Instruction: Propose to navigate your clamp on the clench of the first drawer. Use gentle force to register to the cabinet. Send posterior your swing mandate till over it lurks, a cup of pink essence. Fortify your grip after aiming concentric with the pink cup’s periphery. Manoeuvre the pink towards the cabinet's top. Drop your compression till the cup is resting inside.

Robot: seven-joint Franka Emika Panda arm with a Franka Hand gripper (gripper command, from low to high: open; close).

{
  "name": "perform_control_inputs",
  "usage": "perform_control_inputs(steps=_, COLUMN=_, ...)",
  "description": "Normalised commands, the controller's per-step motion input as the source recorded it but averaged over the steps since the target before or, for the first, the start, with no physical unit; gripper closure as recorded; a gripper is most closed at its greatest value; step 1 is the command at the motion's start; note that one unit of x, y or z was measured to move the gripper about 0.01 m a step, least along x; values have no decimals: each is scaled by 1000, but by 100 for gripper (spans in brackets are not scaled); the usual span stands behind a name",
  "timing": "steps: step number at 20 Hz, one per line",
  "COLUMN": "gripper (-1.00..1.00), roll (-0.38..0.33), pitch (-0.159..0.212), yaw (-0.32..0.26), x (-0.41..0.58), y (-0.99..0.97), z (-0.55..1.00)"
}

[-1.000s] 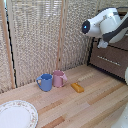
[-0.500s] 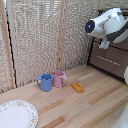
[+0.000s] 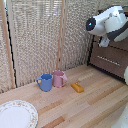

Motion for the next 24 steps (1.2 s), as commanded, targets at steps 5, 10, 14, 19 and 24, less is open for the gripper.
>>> perform_control_inputs(steps=5, gripper=100, roll=45, pitch=52, yaw=-56, x=333, y=889, z=0)
perform_control_inputs(steps=10, gripper=100, roll=20, pitch=68, yaw=-45, x=294, y=923, z=-26)
perform_control_inputs(steps=14, gripper=100, roll=0, pitch=42, yaw=-20, x=189, y=969, z=-43)
perform_control_inputs(steps=19, gripper=-100, roll=-4, pitch=31, yaw=-1, x=209, y=434, z=82)
perform_control_inputs(steps=24, gripper=-100, roll=0, pitch=-2, yaw=-3, x=167, y=83, z=410)
